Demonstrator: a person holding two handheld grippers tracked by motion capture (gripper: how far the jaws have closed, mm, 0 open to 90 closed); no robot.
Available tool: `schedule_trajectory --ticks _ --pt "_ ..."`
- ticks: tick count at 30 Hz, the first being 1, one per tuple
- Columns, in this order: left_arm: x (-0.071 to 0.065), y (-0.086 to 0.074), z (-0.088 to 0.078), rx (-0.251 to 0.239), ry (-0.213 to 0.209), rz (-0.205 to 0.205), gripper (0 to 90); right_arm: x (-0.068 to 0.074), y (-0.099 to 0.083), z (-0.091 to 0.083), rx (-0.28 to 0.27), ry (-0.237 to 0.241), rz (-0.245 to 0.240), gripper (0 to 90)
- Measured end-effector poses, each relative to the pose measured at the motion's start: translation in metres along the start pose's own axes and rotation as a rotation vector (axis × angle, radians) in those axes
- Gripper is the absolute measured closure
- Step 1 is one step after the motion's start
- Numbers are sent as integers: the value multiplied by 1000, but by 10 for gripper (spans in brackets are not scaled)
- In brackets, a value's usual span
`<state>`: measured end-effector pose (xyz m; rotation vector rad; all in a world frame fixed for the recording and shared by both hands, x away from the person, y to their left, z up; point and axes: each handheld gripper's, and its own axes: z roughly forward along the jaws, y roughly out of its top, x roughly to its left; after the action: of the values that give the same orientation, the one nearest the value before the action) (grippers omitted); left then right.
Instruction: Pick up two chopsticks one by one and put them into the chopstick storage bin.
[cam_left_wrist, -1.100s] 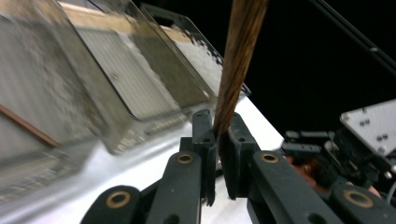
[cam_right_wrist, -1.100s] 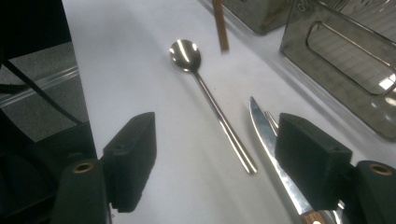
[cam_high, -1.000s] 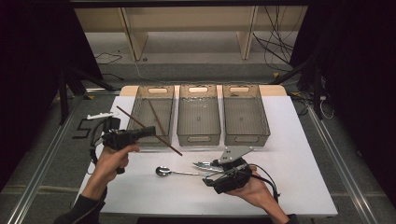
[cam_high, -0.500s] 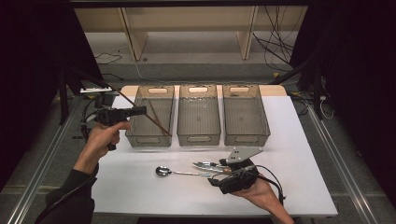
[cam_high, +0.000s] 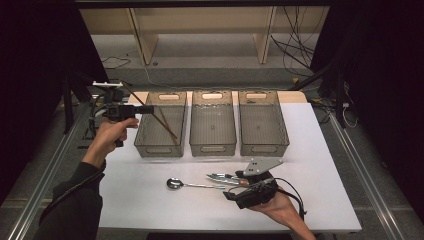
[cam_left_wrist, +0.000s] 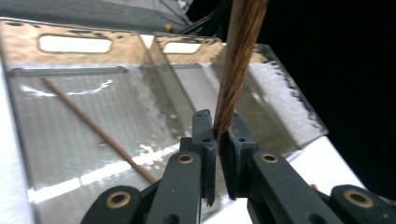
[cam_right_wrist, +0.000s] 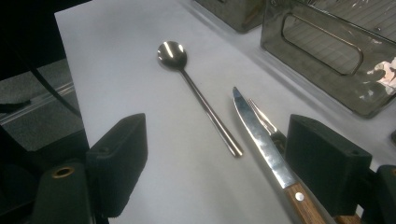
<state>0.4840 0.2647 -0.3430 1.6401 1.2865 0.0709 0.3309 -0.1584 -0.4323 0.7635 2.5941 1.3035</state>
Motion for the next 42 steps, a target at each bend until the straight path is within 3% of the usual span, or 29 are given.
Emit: schedule_trajectory --ticks 6,17,28,42 --pt "9 3 12 35 35 -18 844 -1 0 0 2 -1 2 221" --pt "15 -8 36 110 33 -42 841 -1 -1 -1 -2 -2 1 219" --pt "7 -11 51 182 31 -28 839 -2 -1 -1 1 2 -1 219" --pt "6 -15 62 236 36 -28 814 -1 1 -1 -1 3 -4 221"
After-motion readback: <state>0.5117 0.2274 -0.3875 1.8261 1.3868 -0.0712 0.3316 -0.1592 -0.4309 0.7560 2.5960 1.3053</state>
